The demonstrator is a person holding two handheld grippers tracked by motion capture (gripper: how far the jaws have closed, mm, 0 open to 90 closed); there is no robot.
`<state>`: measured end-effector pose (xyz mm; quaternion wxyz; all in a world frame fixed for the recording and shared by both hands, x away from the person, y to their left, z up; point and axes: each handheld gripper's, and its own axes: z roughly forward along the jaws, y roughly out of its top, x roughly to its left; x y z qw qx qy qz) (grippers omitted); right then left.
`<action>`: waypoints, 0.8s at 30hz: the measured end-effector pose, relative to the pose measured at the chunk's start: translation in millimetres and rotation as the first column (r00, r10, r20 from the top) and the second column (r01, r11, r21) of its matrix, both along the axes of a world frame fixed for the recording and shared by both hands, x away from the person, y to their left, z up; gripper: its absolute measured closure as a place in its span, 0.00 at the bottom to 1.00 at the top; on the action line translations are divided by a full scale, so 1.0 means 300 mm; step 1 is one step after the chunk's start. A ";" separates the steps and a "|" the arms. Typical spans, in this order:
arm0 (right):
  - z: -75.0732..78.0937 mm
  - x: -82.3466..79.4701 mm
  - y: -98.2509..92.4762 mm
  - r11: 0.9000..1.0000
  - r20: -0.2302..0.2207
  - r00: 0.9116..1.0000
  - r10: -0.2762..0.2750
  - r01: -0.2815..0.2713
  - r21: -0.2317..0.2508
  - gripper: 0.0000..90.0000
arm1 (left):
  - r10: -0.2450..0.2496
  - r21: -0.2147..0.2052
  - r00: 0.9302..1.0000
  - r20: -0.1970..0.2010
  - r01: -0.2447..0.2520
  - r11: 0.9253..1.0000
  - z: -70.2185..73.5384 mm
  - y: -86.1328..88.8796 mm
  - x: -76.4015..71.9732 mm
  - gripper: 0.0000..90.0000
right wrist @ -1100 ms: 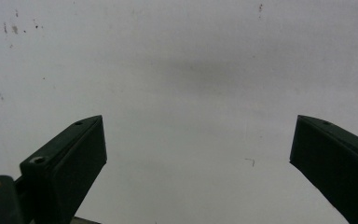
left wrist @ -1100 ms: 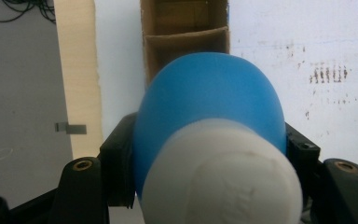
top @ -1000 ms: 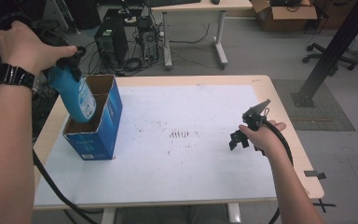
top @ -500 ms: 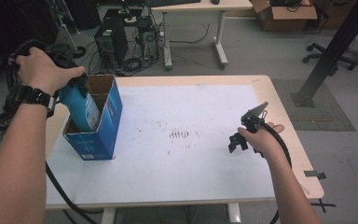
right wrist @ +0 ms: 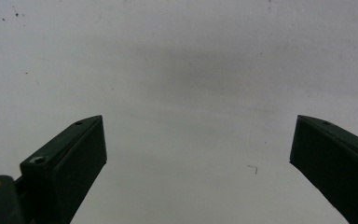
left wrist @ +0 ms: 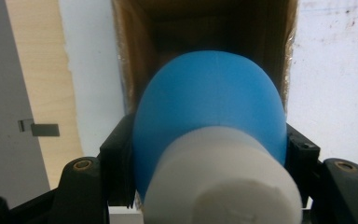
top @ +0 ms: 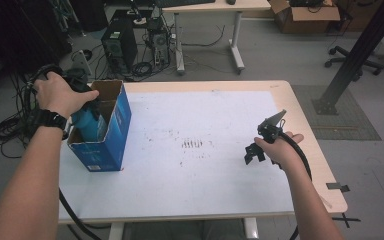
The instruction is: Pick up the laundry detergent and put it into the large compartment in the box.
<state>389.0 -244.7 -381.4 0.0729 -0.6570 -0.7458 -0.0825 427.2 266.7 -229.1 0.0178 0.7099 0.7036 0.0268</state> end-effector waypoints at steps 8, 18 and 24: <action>0.005 -0.002 0.005 1.000 0.004 1.000 0.003 -0.003 -0.001 0.04 | 0.001 0.008 1.000 -0.014 -0.001 1.000 -0.066 -0.002 0.003 0.41; 0.000 -0.004 0.005 1.000 0.002 1.000 0.003 -0.003 0.000 0.04 | -0.007 0.016 0.999 -0.038 0.008 1.000 -0.134 0.003 0.001 0.41; 0.001 -0.004 0.005 1.000 0.004 1.000 0.001 -0.001 -0.001 0.04 | -0.016 0.013 0.999 -0.045 0.016 1.000 -0.148 -0.005 0.004 0.41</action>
